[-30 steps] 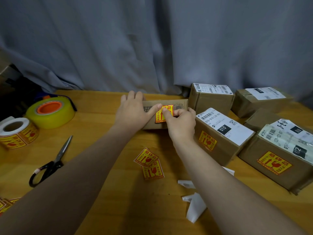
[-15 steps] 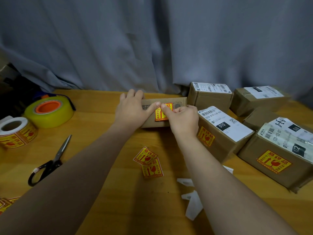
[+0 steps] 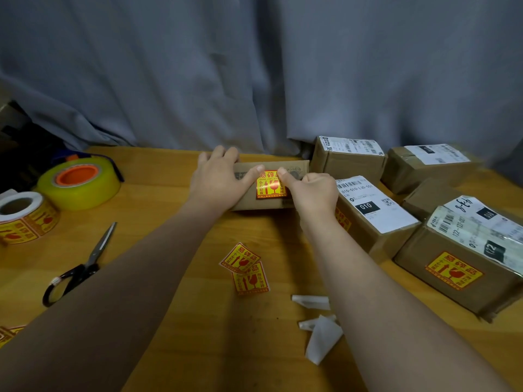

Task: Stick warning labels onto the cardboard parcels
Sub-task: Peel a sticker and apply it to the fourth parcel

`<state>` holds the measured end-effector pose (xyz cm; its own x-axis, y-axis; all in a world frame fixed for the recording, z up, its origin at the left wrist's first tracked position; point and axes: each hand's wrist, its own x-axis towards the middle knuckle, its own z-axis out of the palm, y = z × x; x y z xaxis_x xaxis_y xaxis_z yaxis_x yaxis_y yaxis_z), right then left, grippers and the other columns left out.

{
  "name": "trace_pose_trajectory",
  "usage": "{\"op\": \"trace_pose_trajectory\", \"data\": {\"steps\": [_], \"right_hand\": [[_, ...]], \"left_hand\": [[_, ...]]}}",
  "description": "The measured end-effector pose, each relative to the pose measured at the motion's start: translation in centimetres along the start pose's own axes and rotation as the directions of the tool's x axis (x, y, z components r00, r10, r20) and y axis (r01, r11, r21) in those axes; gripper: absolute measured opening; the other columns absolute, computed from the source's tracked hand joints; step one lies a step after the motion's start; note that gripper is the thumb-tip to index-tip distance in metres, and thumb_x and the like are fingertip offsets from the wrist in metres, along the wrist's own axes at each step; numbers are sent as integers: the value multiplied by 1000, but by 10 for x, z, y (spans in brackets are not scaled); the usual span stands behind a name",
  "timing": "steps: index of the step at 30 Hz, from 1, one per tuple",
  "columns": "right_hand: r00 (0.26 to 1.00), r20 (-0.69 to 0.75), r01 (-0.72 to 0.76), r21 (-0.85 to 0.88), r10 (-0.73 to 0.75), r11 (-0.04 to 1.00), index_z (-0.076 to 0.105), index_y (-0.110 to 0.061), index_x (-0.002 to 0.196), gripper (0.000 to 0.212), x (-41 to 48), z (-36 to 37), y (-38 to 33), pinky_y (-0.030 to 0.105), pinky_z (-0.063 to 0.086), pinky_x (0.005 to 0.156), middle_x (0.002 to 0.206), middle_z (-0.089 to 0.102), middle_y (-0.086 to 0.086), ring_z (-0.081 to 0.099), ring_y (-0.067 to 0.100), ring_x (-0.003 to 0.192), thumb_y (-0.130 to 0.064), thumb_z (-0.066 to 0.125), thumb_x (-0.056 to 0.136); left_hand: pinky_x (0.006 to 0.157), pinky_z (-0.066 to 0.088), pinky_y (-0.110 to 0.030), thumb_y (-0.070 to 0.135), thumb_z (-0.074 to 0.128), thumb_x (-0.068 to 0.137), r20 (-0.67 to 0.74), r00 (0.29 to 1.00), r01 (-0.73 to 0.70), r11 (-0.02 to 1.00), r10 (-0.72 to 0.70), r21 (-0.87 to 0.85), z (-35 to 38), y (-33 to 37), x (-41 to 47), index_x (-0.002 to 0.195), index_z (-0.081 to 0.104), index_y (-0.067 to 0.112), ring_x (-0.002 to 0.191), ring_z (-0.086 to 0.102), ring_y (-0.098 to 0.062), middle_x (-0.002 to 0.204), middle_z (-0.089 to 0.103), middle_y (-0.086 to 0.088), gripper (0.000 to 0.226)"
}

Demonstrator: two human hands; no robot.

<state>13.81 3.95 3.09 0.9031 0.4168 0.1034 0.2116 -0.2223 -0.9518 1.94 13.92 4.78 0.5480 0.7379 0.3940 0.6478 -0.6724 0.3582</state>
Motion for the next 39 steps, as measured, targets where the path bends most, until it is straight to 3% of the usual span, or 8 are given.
{"op": "trace_pose_trajectory", "data": {"steps": [3, 9, 16, 22, 27, 29, 31, 39], "right_hand": [[1000, 16, -1, 5, 0, 1000, 33, -19, 46, 56, 4, -2, 0, 38, 39, 62, 48, 40, -5, 39, 17, 51, -45, 77, 70], [975, 128, 214, -308, -183, 927, 42, -11, 110, 66, 1, -7, -12, 38, 45, 76, 115, 52, 8, 55, 28, 102, -60, 67, 73], [894, 330, 434, -479, -302, 763, 31, -32, 135, 45, 9, -13, -9, 36, 36, 77, 131, 38, 15, 51, 39, 109, -48, 42, 95], [816, 521, 474, -355, -250, 806, 32, -26, 133, 42, 20, -15, -9, 32, 39, 86, 141, 27, 14, 51, 32, 113, -45, 41, 96], [721, 680, 426, -284, -133, 859, 28, -31, 128, 58, 27, -29, -14, 31, 58, 55, 133, 28, 5, 47, 26, 109, -43, 63, 85], [696, 705, 446, -278, -135, 851, 27, -32, 127, 69, 27, -32, -13, 33, 60, 64, 133, 29, 4, 47, 24, 111, -41, 73, 76], [693, 704, 471, -284, -152, 835, 26, -34, 128, 84, 26, -33, -9, 35, 56, 81, 132, 30, 2, 47, 22, 114, -45, 81, 66], [738, 641, 428, -204, -210, 880, 35, -35, 121, 63, 17, -31, 0, 42, 58, 75, 125, 37, -1, 51, 19, 107, -36, 77, 74]], "left_hand": [[81, 35, -34, 62, 39, 88, 24, 1000, -3, 1000, 3, 11, -2, 0, 1, 108, 51, 16, 111, 40, -28, 115, 50, -5, 51], [85, 36, -37, 65, 38, 87, 44, 999, -9, 998, 6, 62, -3, 2, 2, 116, 49, 15, 114, 40, -32, 119, 49, -8, 59], [87, 37, -39, 59, 32, 92, 48, 998, -48, 995, 44, 83, -5, -1, 5, 113, 49, 14, 110, 41, -32, 118, 50, -9, 52], [88, 39, -40, 77, 47, 71, 163, 984, -85, 991, 68, 103, -12, -3, 10, 114, 45, 18, 114, 40, -30, 117, 47, -5, 74], [92, 39, -40, 80, 58, 58, 269, 957, -151, 979, 110, 138, -19, -7, 11, 121, 40, 18, 115, 38, -27, 121, 42, -5, 90], [94, 39, -40, 78, 63, 54, 284, 950, -182, 970, 132, 158, -21, -8, 8, 123, 38, 16, 114, 37, -26, 121, 41, -6, 96], [94, 39, -40, 77, 66, 52, 304, 942, -199, 966, 142, 167, -23, -9, 7, 122, 38, 15, 115, 36, -26, 121, 40, -6, 98], [96, 38, -39, 67, 70, 58, 323, 935, -193, 975, 149, 108, -23, -14, 6, 121, 39, 15, 114, 36, -25, 120, 38, -5, 87]]}}
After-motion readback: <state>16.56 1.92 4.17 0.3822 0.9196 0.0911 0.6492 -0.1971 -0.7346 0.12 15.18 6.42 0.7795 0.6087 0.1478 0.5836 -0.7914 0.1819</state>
